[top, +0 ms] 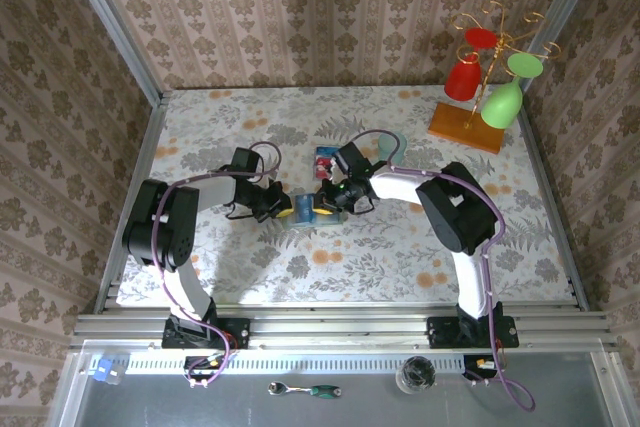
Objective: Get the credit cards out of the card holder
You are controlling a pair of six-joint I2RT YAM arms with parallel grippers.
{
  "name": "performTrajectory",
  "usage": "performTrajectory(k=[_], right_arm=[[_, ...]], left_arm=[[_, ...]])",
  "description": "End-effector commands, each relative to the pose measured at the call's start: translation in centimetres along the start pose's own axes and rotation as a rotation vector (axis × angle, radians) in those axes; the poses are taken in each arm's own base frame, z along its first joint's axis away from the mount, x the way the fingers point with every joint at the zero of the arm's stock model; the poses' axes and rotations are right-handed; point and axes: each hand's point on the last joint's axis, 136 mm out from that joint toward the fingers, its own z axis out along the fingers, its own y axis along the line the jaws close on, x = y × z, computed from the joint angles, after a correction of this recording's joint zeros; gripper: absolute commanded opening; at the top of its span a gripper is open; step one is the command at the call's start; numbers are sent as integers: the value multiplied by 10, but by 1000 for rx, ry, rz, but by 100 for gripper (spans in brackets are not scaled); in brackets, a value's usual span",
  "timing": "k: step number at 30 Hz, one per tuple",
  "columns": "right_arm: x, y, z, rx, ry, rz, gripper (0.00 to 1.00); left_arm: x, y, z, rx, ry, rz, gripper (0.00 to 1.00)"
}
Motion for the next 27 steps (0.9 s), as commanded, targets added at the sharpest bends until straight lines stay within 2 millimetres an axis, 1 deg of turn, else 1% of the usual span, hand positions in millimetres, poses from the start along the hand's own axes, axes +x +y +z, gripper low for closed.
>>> performTrajectory(k=[1, 7, 16, 21, 24, 27], right_arm=[[-5, 9, -16, -17, -39, -14, 9], [-4, 4, -27, 6, -53, -23, 7], [-3, 8, -44, 33, -29, -141, 3], [-3, 13, -58, 58, -3, -252, 3], [-2, 16, -68, 95, 24, -359, 0], [0, 13, -79, 157, 66, -472, 0]], left_arm=[[14, 22, 3, -69, 38, -37, 0], [13, 19, 3, -62, 35, -36, 0], [8, 7, 3, -24, 23, -31, 0], [5, -1, -1, -12, 10, -17, 0], [3, -8, -5, -5, -1, -7, 1], [-1, -15, -11, 0, -15, 8, 2]])
